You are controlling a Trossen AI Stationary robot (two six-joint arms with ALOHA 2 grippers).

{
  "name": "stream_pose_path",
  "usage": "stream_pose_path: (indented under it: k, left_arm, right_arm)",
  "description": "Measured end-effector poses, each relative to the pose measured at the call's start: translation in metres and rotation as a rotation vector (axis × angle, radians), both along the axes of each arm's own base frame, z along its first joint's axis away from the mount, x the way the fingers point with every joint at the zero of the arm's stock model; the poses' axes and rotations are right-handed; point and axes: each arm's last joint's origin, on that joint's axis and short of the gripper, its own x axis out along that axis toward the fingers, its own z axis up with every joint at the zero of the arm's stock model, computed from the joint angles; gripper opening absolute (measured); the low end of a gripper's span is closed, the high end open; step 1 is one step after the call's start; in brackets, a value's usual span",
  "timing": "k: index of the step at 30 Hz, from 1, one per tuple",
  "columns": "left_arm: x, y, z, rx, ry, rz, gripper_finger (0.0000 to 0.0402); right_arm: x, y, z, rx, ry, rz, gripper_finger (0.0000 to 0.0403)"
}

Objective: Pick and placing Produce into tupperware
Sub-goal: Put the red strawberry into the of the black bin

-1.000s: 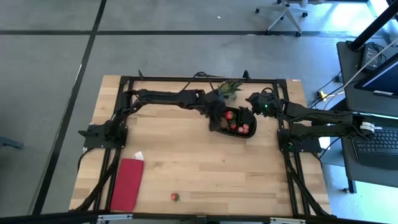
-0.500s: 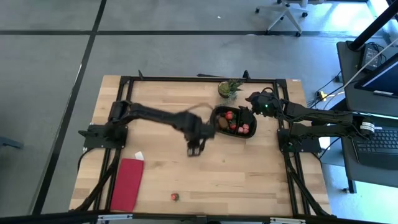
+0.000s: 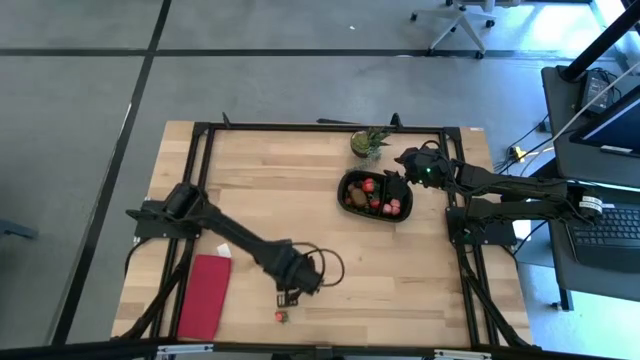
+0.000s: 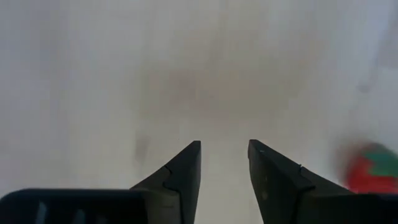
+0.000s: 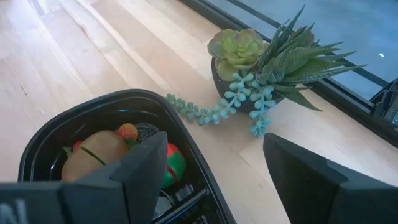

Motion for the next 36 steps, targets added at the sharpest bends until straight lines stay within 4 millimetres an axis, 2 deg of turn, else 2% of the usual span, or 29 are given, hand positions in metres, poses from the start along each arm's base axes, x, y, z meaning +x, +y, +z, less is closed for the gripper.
stream_pose_path:
  k: [5, 8, 17, 20, 23, 31, 36]
  left_arm:
    - [-0.005, -0.032, 0.005, -0.127, -0.038, -0.029, 0.0120]
    - [-0.007, -0.044, 0.007, -0.127, -0.086, -0.073, 0.0117]
    - [-0.005, -0.040, 0.007, -0.077, -0.105, -0.173, 0.0109]
    - [-0.004, -0.035, 0.007, -0.101, -0.081, -0.151, 0.0110]
    - [-0.005, -0.030, 0.006, -0.103, -0.046, -0.100, 0.0124]
    - [-0.005, -0.030, 0.006, -0.083, -0.056, -0.122, 0.0178]
    - [-0.005, -0.030, 0.006, -0.096, -0.045, -0.102, 0.0233]
  right_arm:
    - [0.000, 0.000, 0.000, -0.001, 0.001, 0.001, 0.0268]
    - [0.000, 0.000, 0.000, 0.001, 0.000, -0.001, 0.0268]
    - [0.000, 0.000, 0.000, -0.001, 0.000, 0.000, 0.0268]
    - [0.000, 0.000, 0.000, 0.000, 0.000, -0.001, 0.0268]
    - [0.000, 0.000, 0.000, 0.001, 0.000, -0.001, 0.0268]
    - [0.000, 0.000, 0.000, -0.001, 0.003, 0.001, 0.0268]
    - [0.000, 0.000, 0.000, -0.001, 0.003, 0.001, 0.0268]
